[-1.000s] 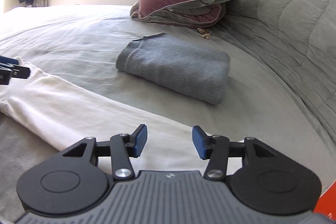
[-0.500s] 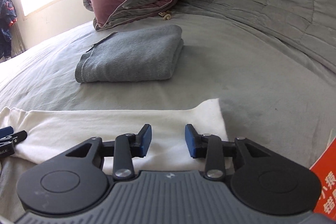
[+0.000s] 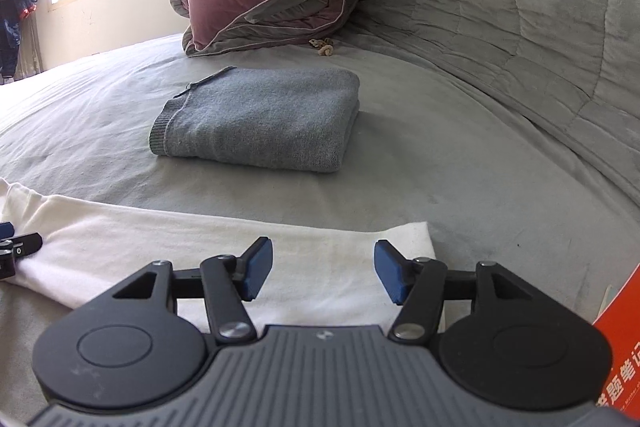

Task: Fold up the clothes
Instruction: 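Open both grippers and smooth the folded sweatshirt flat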

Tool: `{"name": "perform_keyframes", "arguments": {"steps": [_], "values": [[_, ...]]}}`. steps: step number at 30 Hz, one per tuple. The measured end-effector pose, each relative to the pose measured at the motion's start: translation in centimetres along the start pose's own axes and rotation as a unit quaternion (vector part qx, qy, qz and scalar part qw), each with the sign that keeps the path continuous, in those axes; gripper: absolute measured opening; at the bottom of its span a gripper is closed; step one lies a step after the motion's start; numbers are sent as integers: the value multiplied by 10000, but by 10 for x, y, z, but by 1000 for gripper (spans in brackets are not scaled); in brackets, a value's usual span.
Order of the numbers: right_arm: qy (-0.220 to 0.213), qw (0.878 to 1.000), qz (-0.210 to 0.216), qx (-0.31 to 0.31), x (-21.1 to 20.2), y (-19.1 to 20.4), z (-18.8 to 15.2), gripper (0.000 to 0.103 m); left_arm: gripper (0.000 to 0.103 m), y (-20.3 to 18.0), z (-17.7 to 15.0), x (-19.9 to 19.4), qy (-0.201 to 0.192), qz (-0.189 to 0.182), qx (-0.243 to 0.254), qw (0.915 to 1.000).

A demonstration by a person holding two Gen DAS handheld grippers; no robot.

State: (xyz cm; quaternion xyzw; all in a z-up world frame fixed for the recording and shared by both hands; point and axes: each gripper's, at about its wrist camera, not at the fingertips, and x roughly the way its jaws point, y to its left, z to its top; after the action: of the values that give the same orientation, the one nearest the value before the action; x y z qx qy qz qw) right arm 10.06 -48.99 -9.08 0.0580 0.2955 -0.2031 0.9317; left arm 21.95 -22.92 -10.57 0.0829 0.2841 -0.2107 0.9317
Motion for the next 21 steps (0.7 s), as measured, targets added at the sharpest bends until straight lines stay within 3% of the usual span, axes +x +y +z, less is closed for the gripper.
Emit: {"name": "perform_keyframes", "arguments": {"steps": [6, 7, 9, 10, 14, 18, 21], "values": [[130, 9989, -195, 401, 3, -30, -2, 54, 59, 1, 0, 0, 3, -21, -28, 10000], [126, 9983, -266, 501, 2, -35, -1, 57, 59, 2, 0, 0, 4, -29, -35, 10000], [170, 9959, -752, 477, 0, -35, 0, 60, 60, 2, 0, 0, 11, -45, -52, 10000], [176, 9955, -754, 545, -1, -36, 1, 60, 60, 2, 1, 0, 18, -43, -47, 10000], [118, 9939, -289, 1058, -16, -33, 11, 60, 63, 1, 5, -3, 32, -43, -9, 10000], [-95, 9954, -34, 955, -34, -8, 27, 63, 75, 9, 9, -15, 34, -274, -387, 9989], [-93, 9965, 137, 821, -40, 8, 34, 67, 77, 17, 13, -30, 94, -200, -649, 9976]]}}
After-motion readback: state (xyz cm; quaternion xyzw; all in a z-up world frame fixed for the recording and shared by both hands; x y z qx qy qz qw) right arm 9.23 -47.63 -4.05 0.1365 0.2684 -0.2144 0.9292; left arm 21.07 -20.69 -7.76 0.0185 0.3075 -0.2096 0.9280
